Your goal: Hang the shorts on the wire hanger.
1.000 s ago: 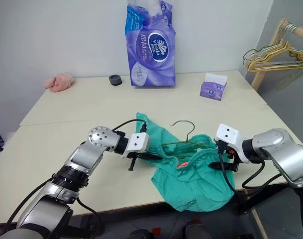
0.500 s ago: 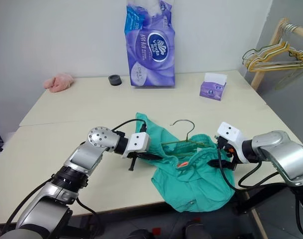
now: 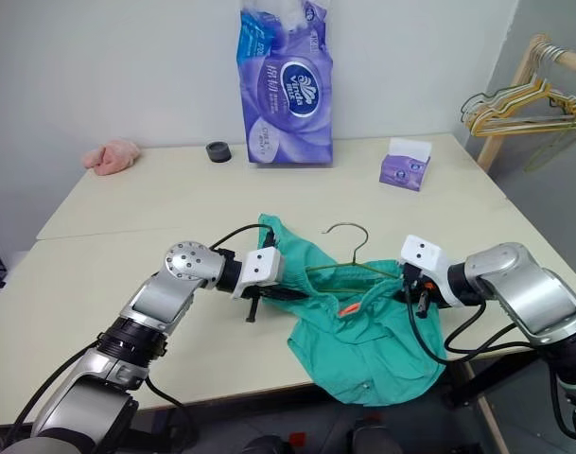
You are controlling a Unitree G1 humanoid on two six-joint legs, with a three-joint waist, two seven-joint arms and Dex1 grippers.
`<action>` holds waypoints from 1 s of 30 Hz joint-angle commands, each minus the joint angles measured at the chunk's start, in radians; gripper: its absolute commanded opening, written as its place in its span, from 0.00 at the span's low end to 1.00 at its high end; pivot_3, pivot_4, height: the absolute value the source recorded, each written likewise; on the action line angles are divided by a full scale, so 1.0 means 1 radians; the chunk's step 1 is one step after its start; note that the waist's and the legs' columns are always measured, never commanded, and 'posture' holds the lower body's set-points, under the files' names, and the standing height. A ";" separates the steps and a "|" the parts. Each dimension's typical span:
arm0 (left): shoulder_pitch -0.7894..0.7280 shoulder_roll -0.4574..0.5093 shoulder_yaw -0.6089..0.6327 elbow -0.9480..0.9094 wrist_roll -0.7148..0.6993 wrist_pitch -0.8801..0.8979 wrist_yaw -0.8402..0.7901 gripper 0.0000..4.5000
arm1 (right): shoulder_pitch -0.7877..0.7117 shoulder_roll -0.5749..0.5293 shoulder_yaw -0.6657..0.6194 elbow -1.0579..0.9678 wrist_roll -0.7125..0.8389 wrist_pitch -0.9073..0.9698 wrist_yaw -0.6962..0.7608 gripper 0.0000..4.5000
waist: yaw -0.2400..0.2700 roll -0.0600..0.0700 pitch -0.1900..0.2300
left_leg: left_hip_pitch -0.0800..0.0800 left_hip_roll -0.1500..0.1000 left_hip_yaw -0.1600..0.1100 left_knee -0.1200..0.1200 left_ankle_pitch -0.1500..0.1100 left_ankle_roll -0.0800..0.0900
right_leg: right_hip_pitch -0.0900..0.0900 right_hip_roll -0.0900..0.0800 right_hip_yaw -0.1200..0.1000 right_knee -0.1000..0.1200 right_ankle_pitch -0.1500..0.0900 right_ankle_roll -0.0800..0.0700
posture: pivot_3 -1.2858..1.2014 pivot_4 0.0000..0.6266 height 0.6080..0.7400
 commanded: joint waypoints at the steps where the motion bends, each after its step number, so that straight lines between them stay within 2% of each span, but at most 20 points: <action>1: -0.099 -0.007 0.119 0.067 -0.095 0.077 0.034 0.34 | -0.005 -0.033 -0.065 -0.057 0.016 -0.004 0.016 0.00 | 0.000 0.000 0.000 | 0.000 0.000 0.000 0.000 0.000 0.000 | 0.000 0.000 0.000 0.000 0.000 0.000 | 0.45 0.09 1.00; 5: -0.143 0.005 0.155 0.160 -0.117 0.101 0.021 0.61 | 0.006 -0.050 -0.095 -0.089 0.033 0.008 0.021 0.00 | 0.000 0.000 0.000 | 0.000 0.000 0.000 0.000 0.000 0.000 | 0.000 0.000 -0.001 0.000 0.000 0.000 | 0.45 0.09 1.00; 11: -0.165 0.023 0.150 0.285 -0.081 0.036 0.004 0.99 | 0.023 -0.062 -0.132 -0.114 0.048 0.025 0.017 0.00 | -0.001 0.000 0.000 | 0.000 0.000 0.000 0.000 0.000 0.000 | 0.000 0.000 -0.001 0.000 0.000 0.000 | 0.44 0.08 1.00; 17: -0.173 0.016 0.166 0.342 -0.070 -0.026 0.025 1.00 | 0.045 -0.074 -0.175 -0.113 0.080 0.062 0.016 0.00 | 0.000 0.000 0.000 | 0.000 0.000 -0.001 0.000 0.000 0.000 | 0.000 -0.001 -0.001 0.000 0.000 0.000 | 0.44 0.09 1.00; 25: -0.200 0.029 0.210 0.446 -0.010 -0.210 0.186 1.00 | 0.098 -0.077 -0.310 -0.109 0.182 0.179 -0.012 0.00 | 0.001 0.000 0.000 | 0.000 0.000 -0.001 0.000 0.000 0.000 | 0.000 -0.001 -0.001 0.000 0.000 0.000 | 0.44 0.09 1.00; 28: -0.197 0.022 0.221 0.439 -0.011 -0.262 0.213 1.00 | 0.133 -0.071 -0.378 -0.131 0.230 0.240 -0.040 0.00 | 0.003 0.000 0.000 | -0.001 0.000 -0.001 0.000 0.000 0.000 | 0.000 -0.002 -0.002 0.000 0.000 0.000 | 0.44 0.11 1.00; 30: -0.164 0.002 0.210 0.310 -0.051 -0.204 0.183 1.00 | 0.200 -0.068 -0.483 -0.178 0.286 0.328 -0.063 0.00 | 0.004 0.000 0.001 | -0.001 -0.001 -0.001 0.000 0.000 0.000 | 0.000 -0.003 -0.002 0.000 0.000 0.000 | 0.43 0.14 1.00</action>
